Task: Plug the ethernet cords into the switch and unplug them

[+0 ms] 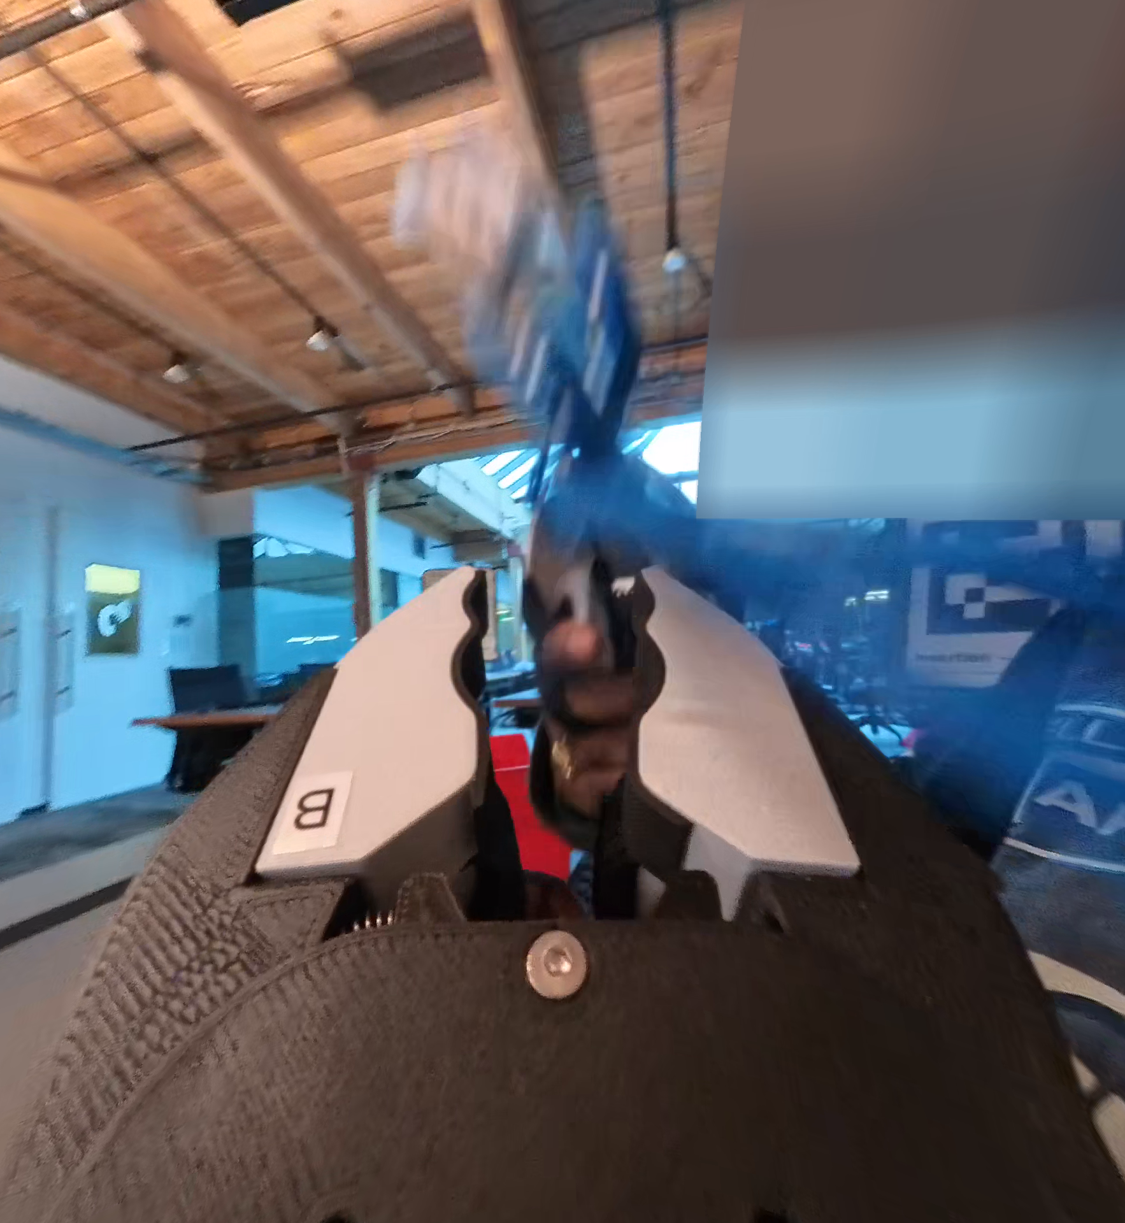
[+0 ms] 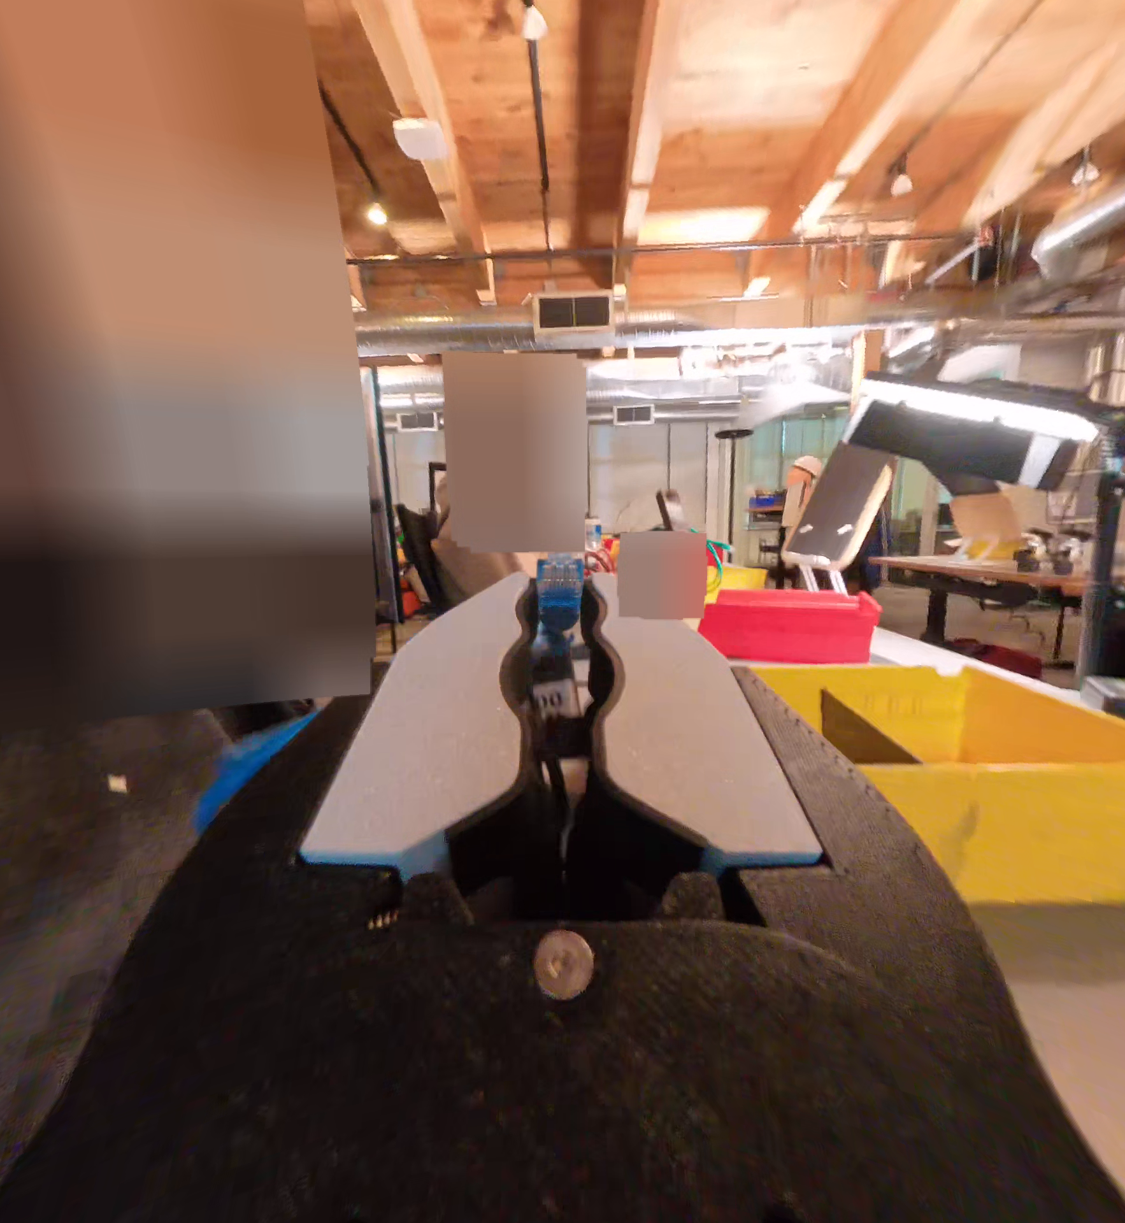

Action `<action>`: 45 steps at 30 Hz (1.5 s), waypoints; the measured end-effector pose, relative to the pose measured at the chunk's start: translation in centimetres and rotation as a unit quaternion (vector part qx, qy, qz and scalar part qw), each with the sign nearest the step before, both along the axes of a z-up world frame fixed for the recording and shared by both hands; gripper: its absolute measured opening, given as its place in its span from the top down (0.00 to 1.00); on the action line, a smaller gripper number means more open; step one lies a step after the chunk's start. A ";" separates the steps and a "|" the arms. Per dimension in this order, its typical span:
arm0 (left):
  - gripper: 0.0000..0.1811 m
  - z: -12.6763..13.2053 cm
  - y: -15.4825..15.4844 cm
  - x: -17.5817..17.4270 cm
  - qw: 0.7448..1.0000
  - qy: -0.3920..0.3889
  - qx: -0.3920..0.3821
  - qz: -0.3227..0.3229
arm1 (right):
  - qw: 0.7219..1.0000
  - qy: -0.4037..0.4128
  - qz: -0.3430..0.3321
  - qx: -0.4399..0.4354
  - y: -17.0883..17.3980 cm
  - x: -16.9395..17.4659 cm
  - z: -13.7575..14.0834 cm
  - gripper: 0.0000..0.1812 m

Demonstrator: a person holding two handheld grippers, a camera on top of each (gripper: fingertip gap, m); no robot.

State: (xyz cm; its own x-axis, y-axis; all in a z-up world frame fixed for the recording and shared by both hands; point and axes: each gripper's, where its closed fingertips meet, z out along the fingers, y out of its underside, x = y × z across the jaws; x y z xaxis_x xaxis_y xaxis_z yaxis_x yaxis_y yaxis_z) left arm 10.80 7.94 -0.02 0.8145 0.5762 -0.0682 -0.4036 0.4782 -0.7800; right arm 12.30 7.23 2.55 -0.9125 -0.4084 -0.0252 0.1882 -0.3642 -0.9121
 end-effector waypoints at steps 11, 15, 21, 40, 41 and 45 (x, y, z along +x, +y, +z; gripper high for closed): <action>0.88 -2.4 2.9 1.2 0.992 -0.043 -0.075 -0.095 | 0.999 0.029 -0.024 -0.021 3.0 -0.8 -3.6 0.94; 0.88 -2.3 2.8 1.0 0.990 -0.066 -0.054 -0.113 | 0.998 0.045 -0.033 -0.028 3.1 -0.8 -3.9 0.94; 0.93 -2.4 2.8 1.0 0.989 -0.070 -0.053 -0.118 | 0.998 0.054 -0.026 -0.027 3.0 -0.3 -4.2 0.94; 0.94 -1.9 -1.9 1.1 0.994 -0.027 -0.097 -0.053 | 0.714 0.367 0.160 0.574 6.9 -5.6 -18.6 0.45; 0.94 -2.0 -1.8 1.1 0.993 -0.028 -0.100 -0.051 | 0.697 0.383 0.165 0.583 6.5 -5.9 -19.6 0.46; 0.94 -2.4 -1.6 1.1 0.992 -0.028 -0.111 -0.055 | 0.637 0.439 0.172 0.610 6.1 -7.5 -22.8 0.48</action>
State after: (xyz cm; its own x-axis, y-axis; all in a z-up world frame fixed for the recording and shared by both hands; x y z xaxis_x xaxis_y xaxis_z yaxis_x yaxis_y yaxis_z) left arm 11.88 6.36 -2.44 0.8777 0.4598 -0.1353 -0.3111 0.3317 -0.8906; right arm 4.76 13.32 -20.26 -0.6553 -0.7532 -0.0569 -0.7119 0.6410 -0.2869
